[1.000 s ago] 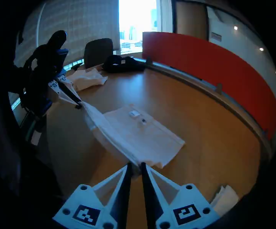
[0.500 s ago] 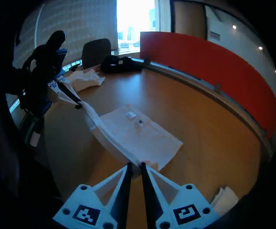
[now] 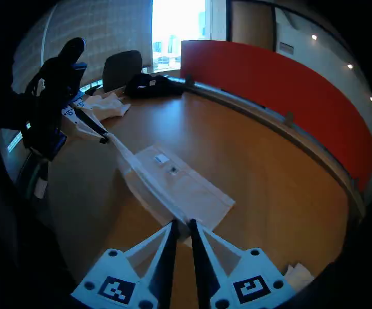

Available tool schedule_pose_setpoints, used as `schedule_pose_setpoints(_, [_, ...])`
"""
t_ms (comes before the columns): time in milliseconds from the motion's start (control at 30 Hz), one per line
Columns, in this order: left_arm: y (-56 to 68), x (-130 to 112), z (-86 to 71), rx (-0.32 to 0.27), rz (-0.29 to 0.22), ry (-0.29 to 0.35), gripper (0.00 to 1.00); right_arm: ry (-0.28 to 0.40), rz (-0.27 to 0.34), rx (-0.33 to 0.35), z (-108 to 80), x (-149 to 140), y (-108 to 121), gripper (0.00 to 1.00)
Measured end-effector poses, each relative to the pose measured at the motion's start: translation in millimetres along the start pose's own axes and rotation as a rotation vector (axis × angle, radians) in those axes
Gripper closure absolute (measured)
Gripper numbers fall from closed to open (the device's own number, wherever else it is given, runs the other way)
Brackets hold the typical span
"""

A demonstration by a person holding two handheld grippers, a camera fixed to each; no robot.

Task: Fold towel

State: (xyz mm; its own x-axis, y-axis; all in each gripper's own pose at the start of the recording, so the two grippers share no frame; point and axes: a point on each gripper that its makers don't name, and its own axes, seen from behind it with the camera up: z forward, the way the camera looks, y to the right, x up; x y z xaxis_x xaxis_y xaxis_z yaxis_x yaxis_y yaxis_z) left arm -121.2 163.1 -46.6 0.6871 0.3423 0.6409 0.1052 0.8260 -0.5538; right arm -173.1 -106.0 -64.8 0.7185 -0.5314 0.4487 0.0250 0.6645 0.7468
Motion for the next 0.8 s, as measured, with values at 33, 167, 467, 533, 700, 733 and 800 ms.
schedule_pose_setpoints(33, [-2.0, 1.4, 2.3, 0.002, 0.003, 0.0, 0.8, 0.0, -0.001, -0.003, 1.8, 1.0, 2.2, 0.81])
schedule_pose_setpoints(167, [-10.8, 6.0, 12.5, 0.011, 0.013, -0.006, 0.8, -0.002, 0.002, -0.013, 9.8, 4.2, 10.8, 0.81])
schedule_pose_setpoints(467, [-19.3, 10.1, 26.4, 0.01, 0.016, -0.012, 0.8, -0.016, 0.024, -0.018, 22.4, -0.6, 19.6, 0.81])
schedule_pose_setpoints(533, [-20.5, 9.3, 29.0, 0.009, 0.017, -0.015, 0.8, -0.02, 0.028, -0.019, 25.1, -2.5, 20.8, 0.81])
schedule_pose_setpoints(700, [-25.0, 7.2, 38.6, 0.012, 0.018, -0.022, 0.8, -0.032, 0.04, -0.022, 34.9, -6.4, 25.2, 0.81])
schedule_pose_setpoints(733, [-26.0, 7.1, 41.0, 0.013, 0.018, -0.022, 0.8, -0.034, 0.04, -0.025, 37.2, -7.1, 26.7, 0.81])
schedule_pose_setpoints(800, [-28.5, 6.9, 46.1, 0.015, 0.018, -0.023, 0.8, -0.04, 0.042, -0.031, 42.0, -8.5, 29.9, 0.81])
